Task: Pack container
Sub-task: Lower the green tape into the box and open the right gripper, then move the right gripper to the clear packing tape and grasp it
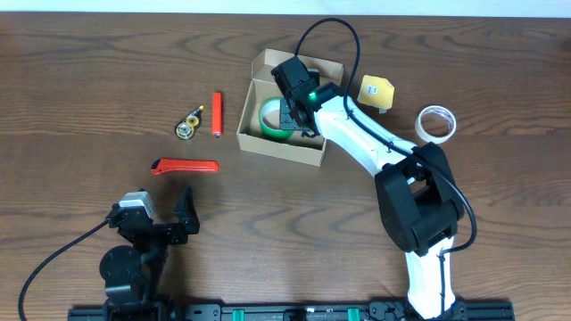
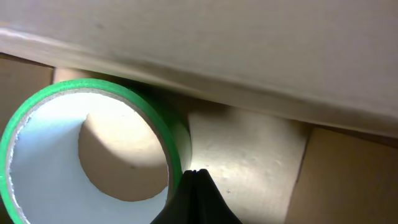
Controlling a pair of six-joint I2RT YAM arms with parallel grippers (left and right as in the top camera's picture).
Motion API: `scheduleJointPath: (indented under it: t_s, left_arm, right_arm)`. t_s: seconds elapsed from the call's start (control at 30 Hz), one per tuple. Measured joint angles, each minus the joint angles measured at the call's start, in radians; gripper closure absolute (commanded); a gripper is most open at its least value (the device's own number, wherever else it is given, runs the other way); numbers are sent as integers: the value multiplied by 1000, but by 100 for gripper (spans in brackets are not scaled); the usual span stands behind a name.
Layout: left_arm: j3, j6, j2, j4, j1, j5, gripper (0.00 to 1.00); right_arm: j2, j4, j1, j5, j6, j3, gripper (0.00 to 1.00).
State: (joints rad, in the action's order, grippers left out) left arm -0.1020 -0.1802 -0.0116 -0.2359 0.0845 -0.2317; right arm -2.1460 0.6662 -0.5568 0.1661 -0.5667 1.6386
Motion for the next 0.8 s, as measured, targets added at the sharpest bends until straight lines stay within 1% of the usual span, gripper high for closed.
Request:
scheduleJointPath:
  t_s: [0.4,0.57,0.7,0.8]
  left_arm:
    - [0,0,0,0,0,0,5]
    - [0,0,0,0,0,0,5]
    - [0,0,0,0,0,0,5]
    - [0,0,0,0,0,0,5]
  right_arm:
    - [0,-42,0,-40,35,0,99]
    - [11,54,2,-51,69,6,99]
    - [99,148,7,-59,89,16,99]
    - [231,195,22,-55,111,31,99]
